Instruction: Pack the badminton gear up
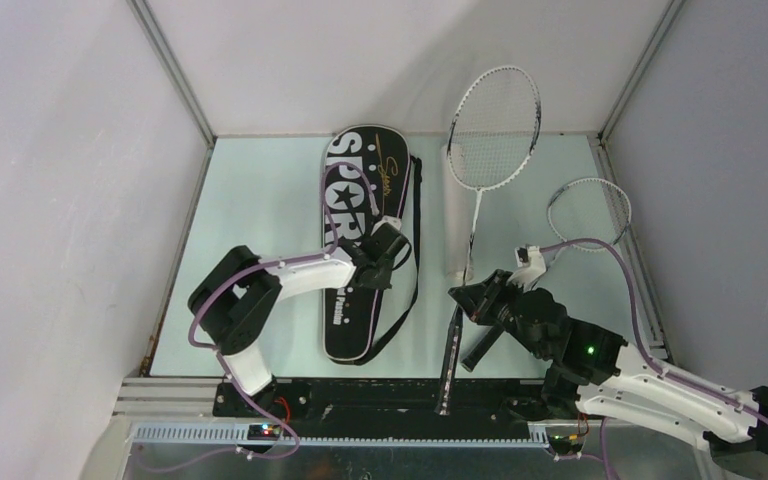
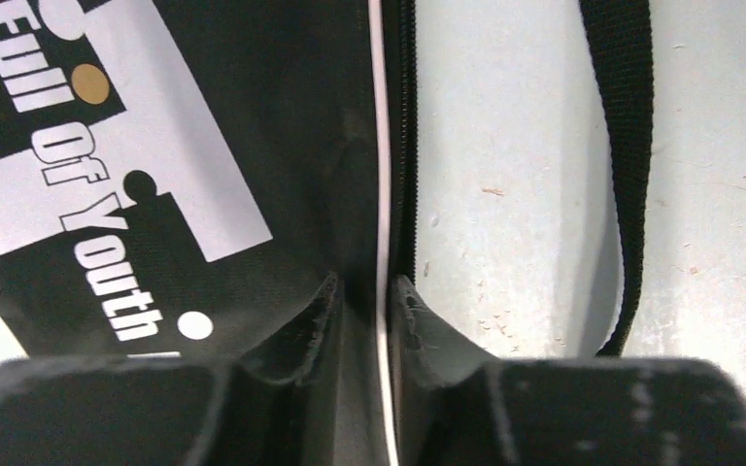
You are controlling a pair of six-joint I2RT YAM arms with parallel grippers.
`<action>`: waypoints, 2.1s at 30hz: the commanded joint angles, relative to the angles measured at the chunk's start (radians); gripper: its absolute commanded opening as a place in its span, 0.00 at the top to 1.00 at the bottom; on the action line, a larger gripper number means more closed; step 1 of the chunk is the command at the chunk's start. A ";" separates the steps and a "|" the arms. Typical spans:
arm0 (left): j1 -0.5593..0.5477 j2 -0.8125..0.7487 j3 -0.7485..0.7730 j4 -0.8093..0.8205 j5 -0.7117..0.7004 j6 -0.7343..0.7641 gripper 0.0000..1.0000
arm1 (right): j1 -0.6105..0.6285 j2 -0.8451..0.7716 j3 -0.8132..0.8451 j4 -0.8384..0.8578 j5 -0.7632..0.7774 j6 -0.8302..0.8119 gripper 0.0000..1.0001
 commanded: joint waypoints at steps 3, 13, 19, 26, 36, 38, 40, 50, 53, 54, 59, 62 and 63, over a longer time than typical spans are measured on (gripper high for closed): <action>-0.003 -0.023 0.009 0.015 -0.004 0.018 0.98 | 0.005 0.017 0.005 0.074 0.021 0.021 1.00; 0.059 -0.263 -0.111 0.071 0.111 -0.075 1.00 | 0.012 0.109 0.005 0.079 -0.060 0.119 1.00; 0.081 -0.373 -0.164 0.085 0.148 -0.117 1.00 | 0.008 0.165 0.005 0.067 -0.106 0.168 1.00; 0.109 -0.413 -0.193 0.107 0.216 -0.123 1.00 | 0.007 0.187 0.005 0.049 -0.134 0.205 1.00; 0.139 -0.555 -0.269 0.166 0.223 -0.230 1.00 | 0.027 0.284 -0.012 0.091 -0.227 0.316 1.00; 0.140 -0.598 -0.292 0.183 0.218 -0.252 1.00 | 0.022 0.291 -0.033 0.124 -0.255 0.330 1.00; 0.140 -0.642 -0.318 0.203 0.211 -0.270 1.00 | 0.020 0.300 -0.040 0.139 -0.276 0.341 1.00; 0.140 -0.711 -0.357 0.227 0.227 -0.290 1.00 | 0.034 0.362 -0.042 0.203 -0.382 0.330 1.00; 0.140 -0.727 -0.371 0.239 0.228 -0.288 1.00 | 0.045 0.370 -0.042 0.219 -0.416 0.331 1.00; 0.139 -0.733 -0.373 0.245 0.229 -0.283 1.00 | 0.048 0.369 -0.042 0.219 -0.429 0.332 1.00; 0.140 -0.741 -0.379 0.249 0.238 -0.246 1.00 | 0.065 0.347 -0.048 0.226 -0.488 0.331 1.00; 0.140 -0.742 -0.389 0.261 0.254 -0.228 1.00 | 0.069 0.333 -0.061 0.252 -0.534 0.332 1.00; 0.140 -0.743 -0.400 0.269 0.258 -0.220 1.00 | 0.069 0.333 -0.063 0.254 -0.545 0.331 1.00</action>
